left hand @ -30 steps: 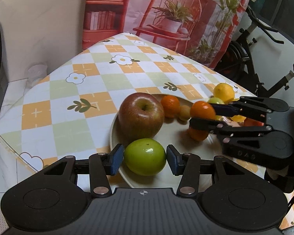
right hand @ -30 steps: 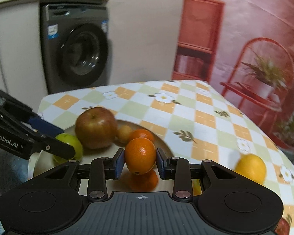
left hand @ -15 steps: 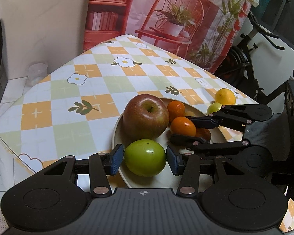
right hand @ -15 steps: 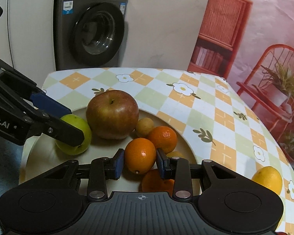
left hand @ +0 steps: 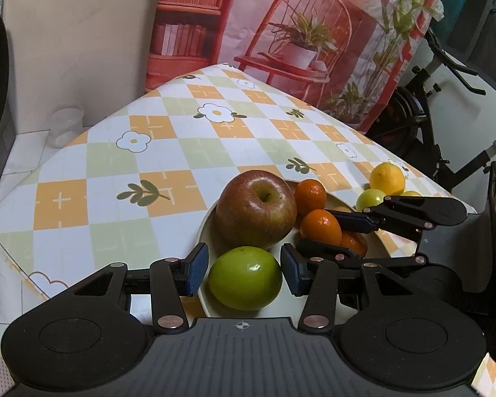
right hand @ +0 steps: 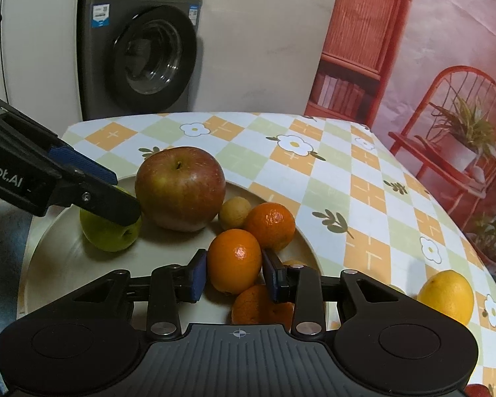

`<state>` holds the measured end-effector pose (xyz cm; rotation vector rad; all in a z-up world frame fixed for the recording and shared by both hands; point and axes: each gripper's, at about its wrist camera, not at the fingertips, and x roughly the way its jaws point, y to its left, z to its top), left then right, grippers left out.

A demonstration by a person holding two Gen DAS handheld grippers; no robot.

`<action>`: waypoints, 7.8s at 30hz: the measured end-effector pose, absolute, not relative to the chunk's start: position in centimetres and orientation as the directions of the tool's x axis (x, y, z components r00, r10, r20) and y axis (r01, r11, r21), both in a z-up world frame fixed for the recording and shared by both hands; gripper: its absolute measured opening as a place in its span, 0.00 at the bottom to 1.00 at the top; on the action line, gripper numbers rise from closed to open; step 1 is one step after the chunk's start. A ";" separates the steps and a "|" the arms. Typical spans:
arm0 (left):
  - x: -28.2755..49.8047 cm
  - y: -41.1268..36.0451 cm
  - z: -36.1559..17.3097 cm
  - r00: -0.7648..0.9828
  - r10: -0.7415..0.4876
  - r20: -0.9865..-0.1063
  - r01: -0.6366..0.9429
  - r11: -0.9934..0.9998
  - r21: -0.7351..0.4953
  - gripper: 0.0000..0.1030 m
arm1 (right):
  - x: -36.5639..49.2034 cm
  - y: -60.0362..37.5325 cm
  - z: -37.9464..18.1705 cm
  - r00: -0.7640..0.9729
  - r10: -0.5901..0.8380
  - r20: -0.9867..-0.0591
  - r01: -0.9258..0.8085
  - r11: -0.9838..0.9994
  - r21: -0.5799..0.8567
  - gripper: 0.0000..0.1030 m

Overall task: Organize fruits
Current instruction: 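Open the left tool on the plate while the right tool releases the tangerine, then move both tools toward the red apple beside the lemons, then close both tools on the red apple from its sides, then lift and carry the red apple with both tools over the plate, then lower the red apple onto the plate and open both tools, then grasp the loose tangerine with the right tool while the left tool approaches the green apple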

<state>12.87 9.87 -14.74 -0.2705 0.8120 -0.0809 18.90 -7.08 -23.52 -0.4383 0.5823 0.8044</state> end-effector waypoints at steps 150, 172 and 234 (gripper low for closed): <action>18.9 -1.9 -8.4 0.507 -0.500 -0.702 0.395 0.859 -0.327 0.39 | 14.5 -20.3 -18.8 0.678 0.596 -0.429 -0.616 0.780 0.109 0.55; 16.6 7.4 -12.4 0.510 -0.379 -0.772 0.201 0.925 -0.321 0.39 | 14.2 -8.7 -22.6 0.467 0.687 -0.556 -0.783 0.614 0.101 0.55; 15.2 6.2 -12.5 0.614 -0.200 -0.763 0.102 0.979 -0.174 0.41 | 15.3 -23.0 -25.5 0.726 0.460 -0.510 -0.489 0.868 0.087 0.53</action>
